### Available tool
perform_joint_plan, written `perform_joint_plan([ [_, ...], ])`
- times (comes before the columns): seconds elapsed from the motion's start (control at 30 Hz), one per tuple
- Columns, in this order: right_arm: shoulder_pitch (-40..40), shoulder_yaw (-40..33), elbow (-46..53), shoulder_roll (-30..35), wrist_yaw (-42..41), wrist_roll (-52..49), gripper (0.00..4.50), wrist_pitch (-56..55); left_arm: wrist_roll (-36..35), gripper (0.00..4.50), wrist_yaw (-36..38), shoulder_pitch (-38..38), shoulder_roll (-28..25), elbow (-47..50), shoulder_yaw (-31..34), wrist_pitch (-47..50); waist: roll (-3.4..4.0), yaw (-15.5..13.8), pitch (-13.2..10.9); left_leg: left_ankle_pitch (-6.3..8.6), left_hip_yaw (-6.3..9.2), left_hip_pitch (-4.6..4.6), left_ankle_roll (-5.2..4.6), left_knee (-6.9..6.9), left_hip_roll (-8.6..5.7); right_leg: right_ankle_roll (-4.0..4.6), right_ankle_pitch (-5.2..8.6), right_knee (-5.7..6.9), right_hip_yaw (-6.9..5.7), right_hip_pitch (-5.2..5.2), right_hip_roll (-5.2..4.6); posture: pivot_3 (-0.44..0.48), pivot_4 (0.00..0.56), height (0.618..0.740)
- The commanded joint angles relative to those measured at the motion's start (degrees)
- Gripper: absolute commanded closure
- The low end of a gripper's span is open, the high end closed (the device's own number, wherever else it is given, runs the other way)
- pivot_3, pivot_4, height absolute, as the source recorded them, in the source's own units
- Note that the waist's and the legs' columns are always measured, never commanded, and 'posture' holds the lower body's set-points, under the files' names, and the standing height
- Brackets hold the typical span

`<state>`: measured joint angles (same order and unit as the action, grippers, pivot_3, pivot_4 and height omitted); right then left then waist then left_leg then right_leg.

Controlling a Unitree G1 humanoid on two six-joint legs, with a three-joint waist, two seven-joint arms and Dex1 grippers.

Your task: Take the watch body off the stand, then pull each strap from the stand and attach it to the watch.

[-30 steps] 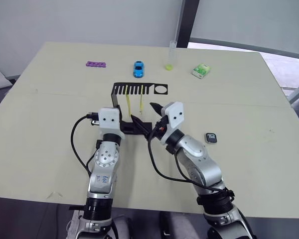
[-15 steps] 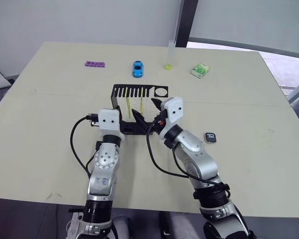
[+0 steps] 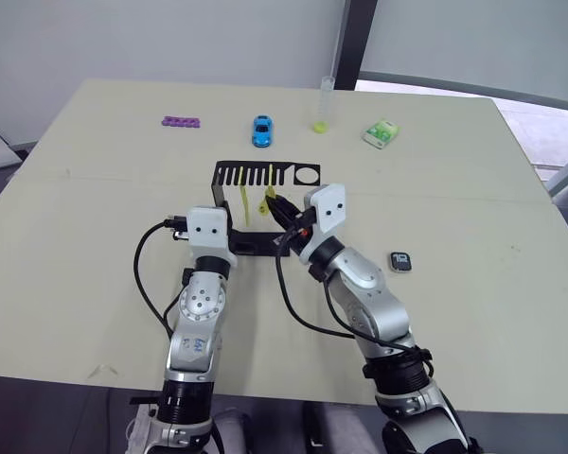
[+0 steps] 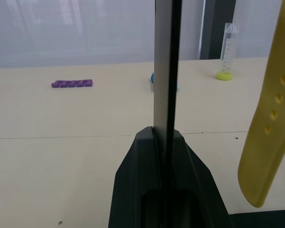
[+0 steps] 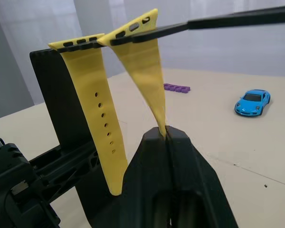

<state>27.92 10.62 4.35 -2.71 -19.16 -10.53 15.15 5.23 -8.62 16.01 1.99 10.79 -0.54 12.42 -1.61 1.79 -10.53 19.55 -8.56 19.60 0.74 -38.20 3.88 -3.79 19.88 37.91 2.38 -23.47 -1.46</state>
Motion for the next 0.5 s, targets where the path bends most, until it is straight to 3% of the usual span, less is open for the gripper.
perform_joint_plan([
  [0.03, 0.9, -0.3, 1.7, -0.7, 0.5, -0.2, 4.48, -1.0, 0.0, 4.50, 0.3, -0.7, 0.9, 1.9, -1.3, 0.4, 0.00, 0.0, 0.0, 0.00, 0.00, 0.00, 0.00, 0.00, 0.00, 0.00, 0.00, 0.00, 0.00, 0.00, 0.00, 0.000, 0.150, 0.740],
  [0.5, 0.9, 3.8, 2.8, 3.0, -2.3, 5.2, 4.48, -9.7, -0.2, 4.50, 0.4, -0.8, 0.9, 2.0, -1.1, 0.7, 0.00, 0.1, 0.0, 0.00, 0.00, 0.09, 0.00, 0.00, 0.00, 0.00, 0.00, -0.02, 0.00, -0.08, 0.00, 0.000, 0.150, 0.740],
])
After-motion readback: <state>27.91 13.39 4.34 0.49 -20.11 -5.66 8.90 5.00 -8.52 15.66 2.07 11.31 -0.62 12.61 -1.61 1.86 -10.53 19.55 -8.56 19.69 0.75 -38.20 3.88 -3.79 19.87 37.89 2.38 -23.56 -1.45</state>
